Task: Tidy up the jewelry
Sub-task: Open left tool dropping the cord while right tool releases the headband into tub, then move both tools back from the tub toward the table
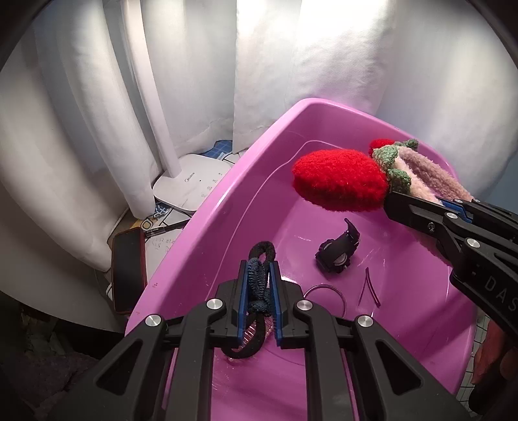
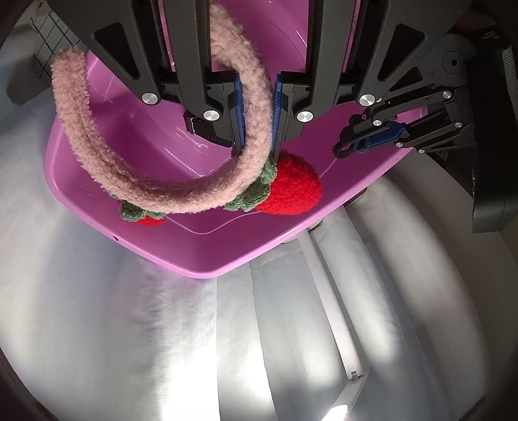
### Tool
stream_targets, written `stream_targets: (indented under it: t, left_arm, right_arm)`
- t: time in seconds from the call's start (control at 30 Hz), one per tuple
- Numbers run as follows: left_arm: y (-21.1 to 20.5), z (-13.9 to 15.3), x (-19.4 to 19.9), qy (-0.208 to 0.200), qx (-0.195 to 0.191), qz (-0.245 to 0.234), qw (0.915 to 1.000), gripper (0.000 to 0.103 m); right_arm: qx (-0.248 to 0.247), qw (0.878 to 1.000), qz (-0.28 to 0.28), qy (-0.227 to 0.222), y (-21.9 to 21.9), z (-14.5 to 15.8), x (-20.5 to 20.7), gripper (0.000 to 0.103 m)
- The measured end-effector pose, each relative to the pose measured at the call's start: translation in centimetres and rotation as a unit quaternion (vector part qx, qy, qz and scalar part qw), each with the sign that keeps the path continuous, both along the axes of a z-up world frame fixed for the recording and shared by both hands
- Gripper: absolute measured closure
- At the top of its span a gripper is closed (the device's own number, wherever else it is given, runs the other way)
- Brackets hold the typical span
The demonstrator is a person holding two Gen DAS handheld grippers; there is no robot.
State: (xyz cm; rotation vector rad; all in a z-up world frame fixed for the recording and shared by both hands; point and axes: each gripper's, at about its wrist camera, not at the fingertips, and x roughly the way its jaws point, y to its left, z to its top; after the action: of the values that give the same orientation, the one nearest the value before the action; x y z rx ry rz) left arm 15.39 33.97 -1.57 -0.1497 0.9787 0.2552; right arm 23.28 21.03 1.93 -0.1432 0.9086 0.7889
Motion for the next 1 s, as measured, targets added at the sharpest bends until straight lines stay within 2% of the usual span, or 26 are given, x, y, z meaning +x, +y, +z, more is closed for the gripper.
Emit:
stream_targets:
  t: [0.07,0.1,0.13,0.17,0.2,0.23,0.3,0.33,0.4,0.63,1.0]
  left_arm:
    - [0.0,-0.1,0.0,0.005,0.000,0.000,1.0000,0.087]
    - [0.1,-0.2,0.0,0.007,-0.002,0.001,1.0000,0.082]
    - [0.3,-0.2,-0.1,0.011,-0.003,0.005,0.9999,0.064]
    - [0.4,-0.2,-0.1,0.011,-0.001,0.008,0.9999,0.050]
    - [0.5,-0.1,-0.3,0.005,-0.013,0.003,0.9999,0.029]
    - [0.5,0.1,-0.5,0.002,-0.018,0.001,0.9998,0.024]
    - [0.2,0.3,-0.8,-0.001,-0.005,-0.001,1.0000,0.021]
    - [0.0,0.5,-0.8,-0.002,0.000,-0.005,1.0000,0.015]
    - [-0.3,0.9,-1.1,-0.008,0.007,-0.006,0.9999,0.009]
    - [-1.3,2.2,-1.6,-0.018,0.013,-0.020,0.9996,0.006]
    - [-2.1,4.0,-2.5,-0.038,-0.004,-0.025,0.9990,0.006]
  right_arm:
    - [-0.010,1.000,-0.005,0.007,0.5,-0.3,0.3,0.081]
    - [-0.013,1.000,-0.007,0.008,0.7,-0.3,0.3,0.077]
    - [-0.013,1.000,-0.011,0.006,0.7,-0.1,0.3,0.061]
    - [-0.010,1.000,-0.016,0.001,0.5,0.1,0.3,0.048]
    - [-0.005,1.000,-0.020,-0.003,0.3,0.4,0.3,0.045]
    - [0.000,1.000,-0.025,-0.007,0.1,0.8,0.2,0.044]
    - [0.002,0.999,-0.034,-0.013,-0.4,1.4,0.2,0.043]
    - [0.002,0.999,-0.040,-0.015,-0.7,1.7,0.2,0.043]
    - [0.006,0.999,-0.049,-0.016,-1.2,2.0,0.3,0.042]
    - [0.030,0.997,-0.074,-0.012,-4.2,2.2,-0.9,0.039]
    - [0.055,0.991,-0.122,-0.031,-9.4,2.9,-4.2,0.038]
